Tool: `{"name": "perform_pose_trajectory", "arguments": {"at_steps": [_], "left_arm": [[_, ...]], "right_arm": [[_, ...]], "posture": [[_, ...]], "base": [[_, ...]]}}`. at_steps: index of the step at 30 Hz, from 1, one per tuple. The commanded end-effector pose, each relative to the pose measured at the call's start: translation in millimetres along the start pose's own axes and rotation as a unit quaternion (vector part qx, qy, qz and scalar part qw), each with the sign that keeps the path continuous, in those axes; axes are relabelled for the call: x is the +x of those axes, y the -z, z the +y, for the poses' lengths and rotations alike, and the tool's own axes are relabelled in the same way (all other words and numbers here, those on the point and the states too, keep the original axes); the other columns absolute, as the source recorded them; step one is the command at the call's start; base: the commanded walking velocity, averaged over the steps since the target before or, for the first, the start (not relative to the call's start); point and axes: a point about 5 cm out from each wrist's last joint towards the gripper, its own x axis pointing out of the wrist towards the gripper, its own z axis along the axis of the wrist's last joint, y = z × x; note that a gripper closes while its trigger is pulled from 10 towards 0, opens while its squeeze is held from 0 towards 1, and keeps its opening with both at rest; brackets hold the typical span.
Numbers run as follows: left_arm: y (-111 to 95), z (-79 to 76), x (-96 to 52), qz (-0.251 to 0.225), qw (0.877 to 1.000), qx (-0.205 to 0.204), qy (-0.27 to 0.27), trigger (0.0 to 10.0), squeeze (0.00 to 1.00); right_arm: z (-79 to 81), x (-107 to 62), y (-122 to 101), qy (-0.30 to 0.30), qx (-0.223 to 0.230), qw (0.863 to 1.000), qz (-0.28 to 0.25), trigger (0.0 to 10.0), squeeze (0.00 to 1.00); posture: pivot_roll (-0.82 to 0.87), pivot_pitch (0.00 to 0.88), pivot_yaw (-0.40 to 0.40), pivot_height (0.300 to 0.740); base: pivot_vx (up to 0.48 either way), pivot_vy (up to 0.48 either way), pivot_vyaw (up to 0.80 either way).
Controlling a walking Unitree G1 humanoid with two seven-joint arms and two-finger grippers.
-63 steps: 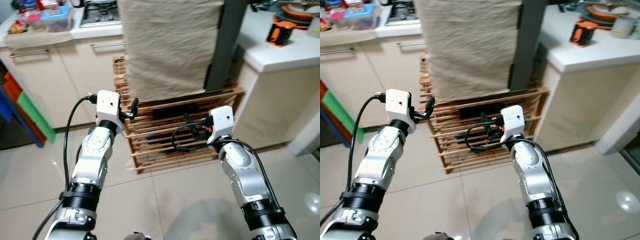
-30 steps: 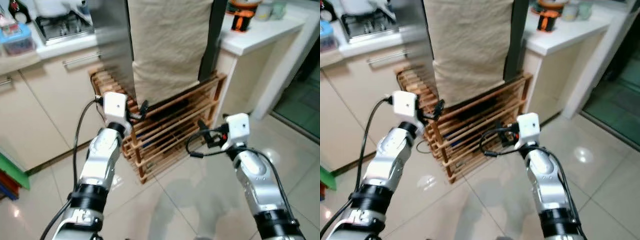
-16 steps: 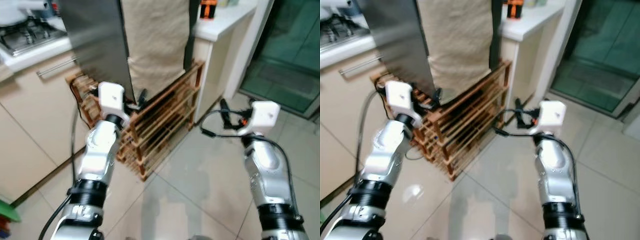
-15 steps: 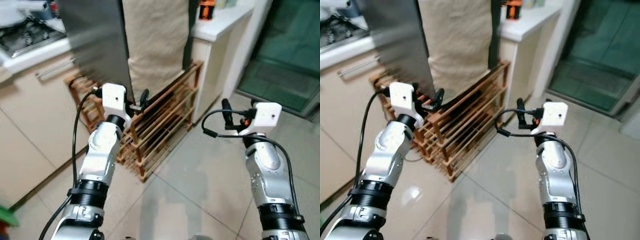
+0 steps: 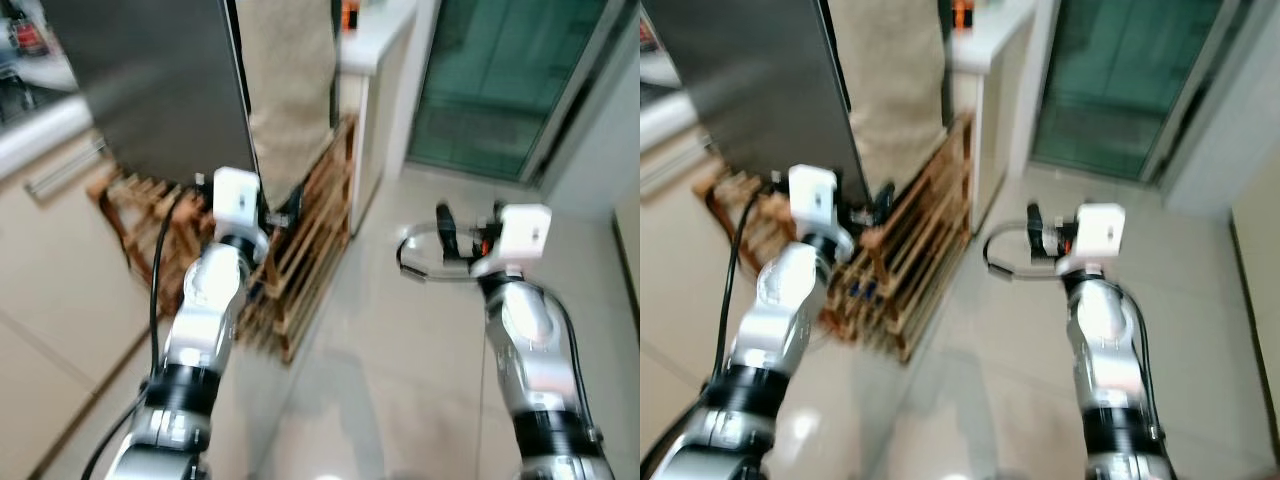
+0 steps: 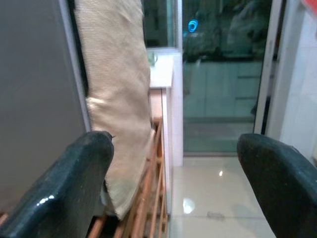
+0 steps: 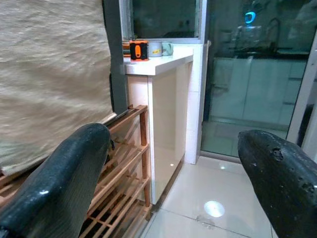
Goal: Restocking fridge
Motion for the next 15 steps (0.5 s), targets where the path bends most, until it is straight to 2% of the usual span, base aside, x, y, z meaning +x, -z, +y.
{"name": "perform_pose_trajectory", "arguments": {"at_steps": [1,4,5,8,12,15], "left_arm": [[-3.9,8.1,-2.4,-0.011,1.000,0.000,-0.012,10.0,0.00],[-6.1,12.4,-2.3,-0.013,1.000,0.008,-0.026,10.0,0.00],[-10.1,15.3,-2.0,-0.021,0.999,0.004,-0.034,10.0,0.00],[-18.1,16.2,-2.9,-0.034,0.999,-0.003,-0.036,10.0,0.00],[-26.3,14.9,-13.0,-0.033,0.999,-0.014,-0.030,10.0,0.00],[-23.0,9.9,-12.8,-0.023,0.999,-0.013,-0.021,10.0,0.00]], "right_arm": [[10.2,3.6,-3.2,-0.017,0.003,1.000,-0.006,10.0,0.00],[10.2,3.8,-8.0,-0.012,-0.001,1.000,-0.016,10.0,0.00],[8.8,4.2,-20.9,-0.002,-0.004,0.999,-0.042,10.0,0.00],[3.9,-1.3,-31.2,0.018,-0.001,0.998,-0.060,10.0,0.00],[-4.5,-29.5,-22.1,0.033,-0.011,0.999,-0.037,10.0,0.00],[-5.6,-33.2,-10.9,0.042,-0.006,0.999,-0.015,10.0,0.00]], "posture": [[-0.17,0.000,0.051,0.740],[-0.17,0.000,0.051,0.740],[-0.17,0.000,0.051,0.740],[-0.16,0.000,0.046,0.740],[-0.16,0.000,0.046,0.740],[-0.16,0.000,0.053,0.740]], "base": [[0.000,0.000,0.00],[0.480,0.000,0.00],[0.480,0.000,0.00],[0.480,0.000,0.00],[0.480,0.000,0.00],[0.480,0.000,0.00]]}}
